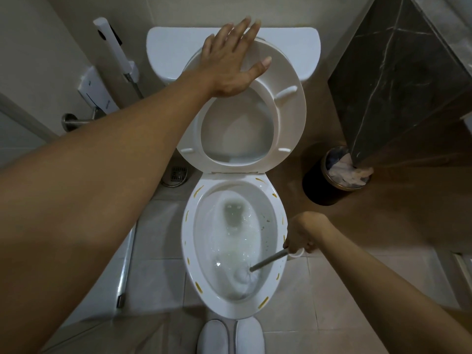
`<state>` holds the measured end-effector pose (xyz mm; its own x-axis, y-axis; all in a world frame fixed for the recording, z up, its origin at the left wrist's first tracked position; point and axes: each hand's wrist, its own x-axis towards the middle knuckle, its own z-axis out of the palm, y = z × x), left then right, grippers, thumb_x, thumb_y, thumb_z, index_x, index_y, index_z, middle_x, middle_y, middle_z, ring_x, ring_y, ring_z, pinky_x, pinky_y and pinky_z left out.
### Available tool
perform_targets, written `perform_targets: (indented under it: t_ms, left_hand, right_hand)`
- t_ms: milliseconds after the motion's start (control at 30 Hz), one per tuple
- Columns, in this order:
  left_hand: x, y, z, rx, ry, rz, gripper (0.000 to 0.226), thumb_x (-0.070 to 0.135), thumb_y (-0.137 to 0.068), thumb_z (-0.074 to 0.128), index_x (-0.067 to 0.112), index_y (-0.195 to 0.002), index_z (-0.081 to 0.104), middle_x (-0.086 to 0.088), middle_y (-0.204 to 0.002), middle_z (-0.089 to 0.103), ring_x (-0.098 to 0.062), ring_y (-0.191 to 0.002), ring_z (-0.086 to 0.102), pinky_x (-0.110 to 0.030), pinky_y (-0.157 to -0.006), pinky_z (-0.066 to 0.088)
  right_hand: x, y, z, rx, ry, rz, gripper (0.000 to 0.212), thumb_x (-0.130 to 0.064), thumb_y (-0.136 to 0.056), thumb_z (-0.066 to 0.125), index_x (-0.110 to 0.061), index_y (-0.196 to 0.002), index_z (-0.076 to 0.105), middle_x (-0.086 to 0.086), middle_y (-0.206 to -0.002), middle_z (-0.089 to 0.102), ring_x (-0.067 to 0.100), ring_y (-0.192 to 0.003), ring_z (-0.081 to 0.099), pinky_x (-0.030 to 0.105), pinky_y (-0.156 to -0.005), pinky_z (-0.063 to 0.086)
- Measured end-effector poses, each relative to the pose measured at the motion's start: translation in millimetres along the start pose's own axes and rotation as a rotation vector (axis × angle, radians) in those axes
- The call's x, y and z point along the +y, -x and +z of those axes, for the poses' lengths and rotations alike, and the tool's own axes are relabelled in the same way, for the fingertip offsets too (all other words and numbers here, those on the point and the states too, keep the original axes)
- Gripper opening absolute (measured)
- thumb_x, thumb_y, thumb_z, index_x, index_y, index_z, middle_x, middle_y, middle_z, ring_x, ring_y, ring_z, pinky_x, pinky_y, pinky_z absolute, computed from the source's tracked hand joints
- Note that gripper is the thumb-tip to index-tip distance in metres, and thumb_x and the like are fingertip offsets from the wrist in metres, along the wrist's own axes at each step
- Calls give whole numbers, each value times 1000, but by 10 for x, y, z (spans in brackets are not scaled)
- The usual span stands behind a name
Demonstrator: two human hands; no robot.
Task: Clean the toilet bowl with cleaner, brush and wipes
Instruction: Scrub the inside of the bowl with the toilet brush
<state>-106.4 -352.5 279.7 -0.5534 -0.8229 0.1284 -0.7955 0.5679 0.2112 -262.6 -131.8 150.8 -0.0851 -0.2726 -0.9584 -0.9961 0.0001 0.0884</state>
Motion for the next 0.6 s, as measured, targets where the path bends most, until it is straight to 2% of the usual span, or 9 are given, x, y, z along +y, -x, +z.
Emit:
perform_targets:
  t_ms: [100, 200, 267, 467, 533, 600]
  left_hand:
    - [-12, -8, 10, 0, -4, 5, 72, 63, -95, 21, 26, -152, -2, 2, -160, -5, -24, -147, -5, -48, -116, -2]
    - [-21, -15, 16, -4, -4, 10, 73, 63, -94, 21, 26, -152, -2, 2, -160, -5, -24, -147, -5, -48, -116, -2]
    - [-22, -15, 13, -3, -6, 11, 73, 63, -94, 21, 26, -152, -2, 1, -160, -5, -25, -147, -5, -48, -116, -2]
    - [-18, -18, 15, 2, -19, 9, 73, 63, -94, 21, 26, -152, -2, 1, -160, -5, -24, -147, -4, -48, -116, -2]
    - [-10, -14, 8, 1, -16, 11, 72, 62, -95, 22, 25, -152, -1, 1, -160, -4, -25, -147, -4, -48, -116, -1]
    - [-4, -6, -2, -8, -6, 9, 72, 62, -95, 21, 25, -152, -2, 1, -160, -5, -24, -147, -5, -48, -116, -2]
  right_hand:
    - [30, -31, -2, -10, -25, 2, 34, -30, -92, 58, -17, -122, 64, -1, -89, 57, 11, -62, 44, 20, -62, 39]
    - [87, -165, 87, 172, -88, -7, 33, -25, -97, 49, -13, -125, 60, 1, -90, 61, 12, -64, 48, 19, -56, 38]
    - [67, -287, 221, 260, -97, -32, 34, -27, -97, 45, -18, -127, 60, -1, -102, 65, 14, -71, 55, 18, -53, 41]
    - [-66, -331, 298, 195, -235, -31, 33, -23, -97, 45, -17, -126, 61, 0, -87, 58, 11, -49, 45, 21, -47, 39]
    - [-128, -342, 294, 245, -253, -32, 33, -23, -96, 47, -14, -125, 61, 2, -91, 61, 13, -57, 52, 24, -54, 42]
    - [-218, -405, 359, 303, -310, -10, 32, -21, -95, 50, -11, -123, 60, 9, -107, 64, 22, -87, 64, 30, -70, 47]
